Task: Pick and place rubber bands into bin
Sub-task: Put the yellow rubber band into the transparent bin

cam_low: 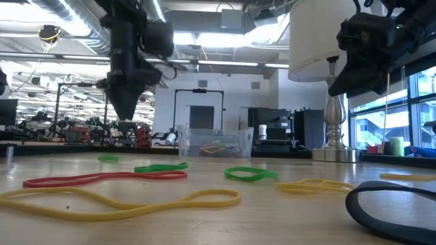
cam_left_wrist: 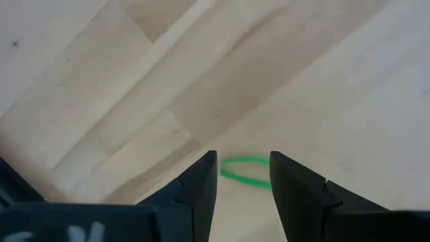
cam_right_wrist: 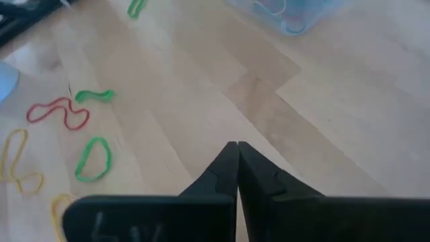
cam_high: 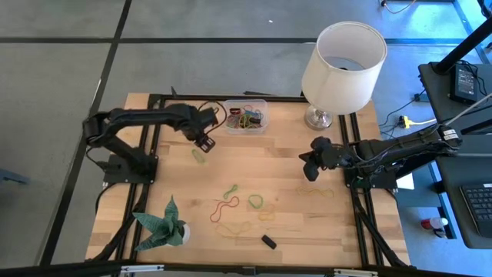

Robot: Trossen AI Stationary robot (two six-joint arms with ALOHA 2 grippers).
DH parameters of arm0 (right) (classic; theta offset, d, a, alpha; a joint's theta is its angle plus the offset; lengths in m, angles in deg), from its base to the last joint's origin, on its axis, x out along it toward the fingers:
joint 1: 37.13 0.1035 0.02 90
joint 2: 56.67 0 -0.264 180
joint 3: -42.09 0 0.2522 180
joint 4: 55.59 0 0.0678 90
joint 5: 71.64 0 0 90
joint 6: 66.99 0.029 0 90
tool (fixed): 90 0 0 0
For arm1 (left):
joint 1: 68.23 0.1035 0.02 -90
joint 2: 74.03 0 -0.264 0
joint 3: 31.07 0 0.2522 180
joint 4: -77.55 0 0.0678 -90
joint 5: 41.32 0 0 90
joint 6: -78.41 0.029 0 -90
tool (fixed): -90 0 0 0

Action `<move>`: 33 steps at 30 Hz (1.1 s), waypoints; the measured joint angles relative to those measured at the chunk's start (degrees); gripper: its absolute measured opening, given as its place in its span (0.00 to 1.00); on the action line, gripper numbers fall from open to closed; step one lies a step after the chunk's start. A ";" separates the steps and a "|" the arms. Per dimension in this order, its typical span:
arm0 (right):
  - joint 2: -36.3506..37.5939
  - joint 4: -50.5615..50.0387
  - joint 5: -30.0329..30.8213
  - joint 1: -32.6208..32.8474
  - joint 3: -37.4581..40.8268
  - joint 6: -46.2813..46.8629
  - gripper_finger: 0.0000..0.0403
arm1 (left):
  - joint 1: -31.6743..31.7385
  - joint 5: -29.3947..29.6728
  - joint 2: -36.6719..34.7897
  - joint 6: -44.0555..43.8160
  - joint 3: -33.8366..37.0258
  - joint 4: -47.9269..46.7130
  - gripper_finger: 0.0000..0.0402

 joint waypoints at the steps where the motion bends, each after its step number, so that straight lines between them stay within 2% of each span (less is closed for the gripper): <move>1: 0.00 -0.01 -0.01 0.00 0.00 -0.94 0.02 | -1.45 0.86 -0.68 -0.79 0.00 0.00 0.33; 8: 0.00 0.17 -0.01 0.00 0.00 -2.56 0.02 | -11.20 9.24 -2.15 -13.19 0.02 0.02 0.33; 13: 0.00 0.18 -0.02 0.00 0.02 -2.60 0.02 | -16.38 11.83 -1.26 -24.39 0.04 -0.06 0.33; 19: 0.00 0.15 -0.16 0.02 0.02 -2.57 0.02 | -19.79 13.51 -1.12 -38.05 0.04 -0.61 0.33; 26: 0.00 0.12 -6.96 0.58 0.07 -7.00 0.02 | -22.96 14.84 -1.12 -38.32 0.04 -0.41 0.33; 30: -0.08 0.12 -7.10 3.38 0.07 -8.97 0.01 | -24.46 14.98 -1.12 -37.86 0.04 -0.24 0.33; 33: -0.92 -0.47 -7.05 6.02 0.07 -6.69 0.01 | -25.68 15.04 -1.12 -33.66 0.04 0.03 0.33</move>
